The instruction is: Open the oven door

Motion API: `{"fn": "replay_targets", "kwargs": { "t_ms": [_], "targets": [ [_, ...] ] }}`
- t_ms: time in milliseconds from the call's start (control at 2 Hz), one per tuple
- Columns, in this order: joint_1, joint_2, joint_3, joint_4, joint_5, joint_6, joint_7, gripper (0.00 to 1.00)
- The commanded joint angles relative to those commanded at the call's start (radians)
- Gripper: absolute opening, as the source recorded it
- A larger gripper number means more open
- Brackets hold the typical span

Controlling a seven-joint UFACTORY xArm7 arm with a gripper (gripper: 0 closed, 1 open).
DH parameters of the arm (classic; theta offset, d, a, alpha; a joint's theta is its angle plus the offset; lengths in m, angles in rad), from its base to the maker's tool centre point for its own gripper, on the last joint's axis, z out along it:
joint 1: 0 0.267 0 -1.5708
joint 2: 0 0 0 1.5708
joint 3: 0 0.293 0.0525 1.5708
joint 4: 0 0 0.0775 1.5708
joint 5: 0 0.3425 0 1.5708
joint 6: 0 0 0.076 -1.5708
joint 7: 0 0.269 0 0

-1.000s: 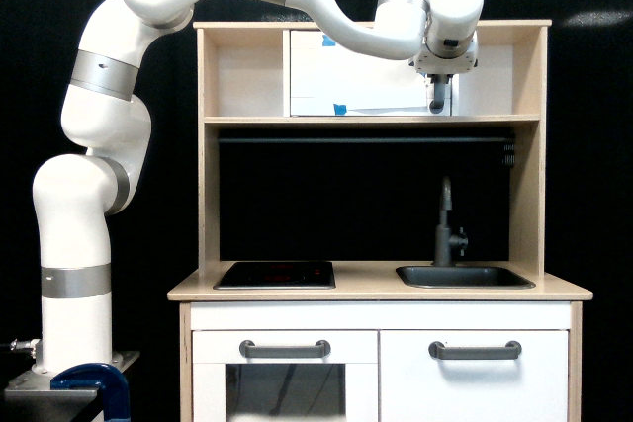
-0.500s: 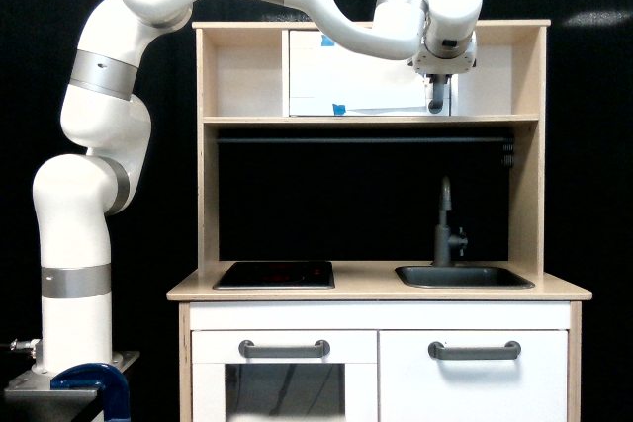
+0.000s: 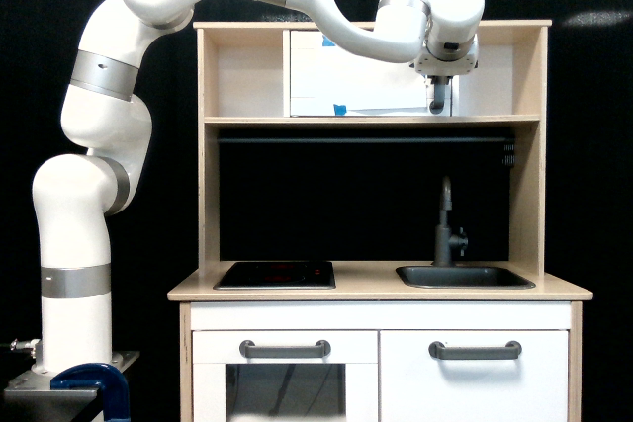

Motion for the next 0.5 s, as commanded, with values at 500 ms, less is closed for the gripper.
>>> {"fn": "replay_targets", "kwargs": {
  "t_ms": [500],
  "targets": [
    [-0.011, 0.037, 0.008, 0.069, -0.02, 0.012, 0.033, 0.0]
  ]
}}
